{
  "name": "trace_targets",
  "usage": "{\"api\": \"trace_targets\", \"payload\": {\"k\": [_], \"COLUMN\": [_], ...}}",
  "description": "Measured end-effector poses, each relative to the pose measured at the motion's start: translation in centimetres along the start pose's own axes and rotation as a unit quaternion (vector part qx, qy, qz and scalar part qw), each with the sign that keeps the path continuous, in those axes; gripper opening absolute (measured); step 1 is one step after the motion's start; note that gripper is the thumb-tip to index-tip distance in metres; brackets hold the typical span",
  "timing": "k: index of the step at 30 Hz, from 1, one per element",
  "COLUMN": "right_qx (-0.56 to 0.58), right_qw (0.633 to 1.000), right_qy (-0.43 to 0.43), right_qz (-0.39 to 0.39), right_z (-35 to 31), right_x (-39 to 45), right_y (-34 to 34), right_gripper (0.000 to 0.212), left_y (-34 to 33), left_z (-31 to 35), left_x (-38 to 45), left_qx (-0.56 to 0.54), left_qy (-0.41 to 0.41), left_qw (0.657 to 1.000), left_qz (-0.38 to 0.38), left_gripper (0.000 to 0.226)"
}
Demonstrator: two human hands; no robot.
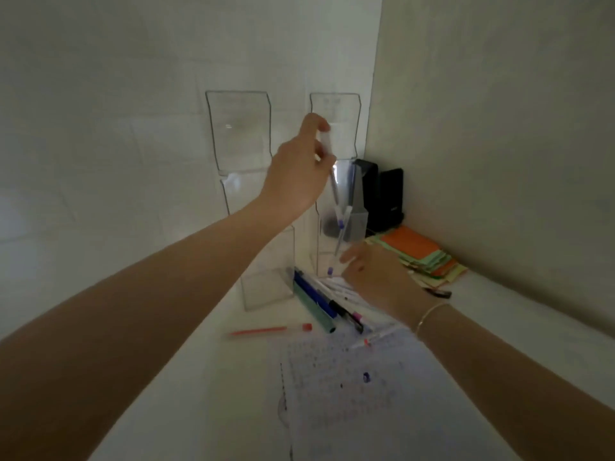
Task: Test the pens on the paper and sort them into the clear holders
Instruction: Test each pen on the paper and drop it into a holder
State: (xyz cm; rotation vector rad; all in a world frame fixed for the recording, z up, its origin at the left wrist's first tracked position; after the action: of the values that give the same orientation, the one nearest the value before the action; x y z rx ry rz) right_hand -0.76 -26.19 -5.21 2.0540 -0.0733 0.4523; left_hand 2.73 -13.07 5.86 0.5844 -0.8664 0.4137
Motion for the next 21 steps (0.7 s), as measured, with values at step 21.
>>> {"api": "trace_targets", "payload": {"k": [21], "right_qx": [0.025], "right_qw": [0.998], "right_qy": [0.043], "right_qz": [-0.041], "right_z": [1.8], "right_x": [-0.4], "right_y": [-7.0], "right_gripper": [0.02], "left_y": [-8.0], "left_z": [-4.9], "left_x": [2.0], "left_qx": [0.141], "left_qy": [-0.093], "left_qw": [0.984], "left_qz": [-0.057], "left_gripper": [0.018]}}
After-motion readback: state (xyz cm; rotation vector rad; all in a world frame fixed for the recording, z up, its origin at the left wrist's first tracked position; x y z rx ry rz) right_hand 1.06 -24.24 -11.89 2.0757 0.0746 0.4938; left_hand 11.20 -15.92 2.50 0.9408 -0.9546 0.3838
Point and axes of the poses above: each hand's wrist, its own x-axis towards the middle knuckle, its own y-axis out of the back of the hand, z = x × y, the point moved 4 cm from there along x, towards the middle knuckle, and after that the axes turned 12 degrees about z, right-handed, at the moved point
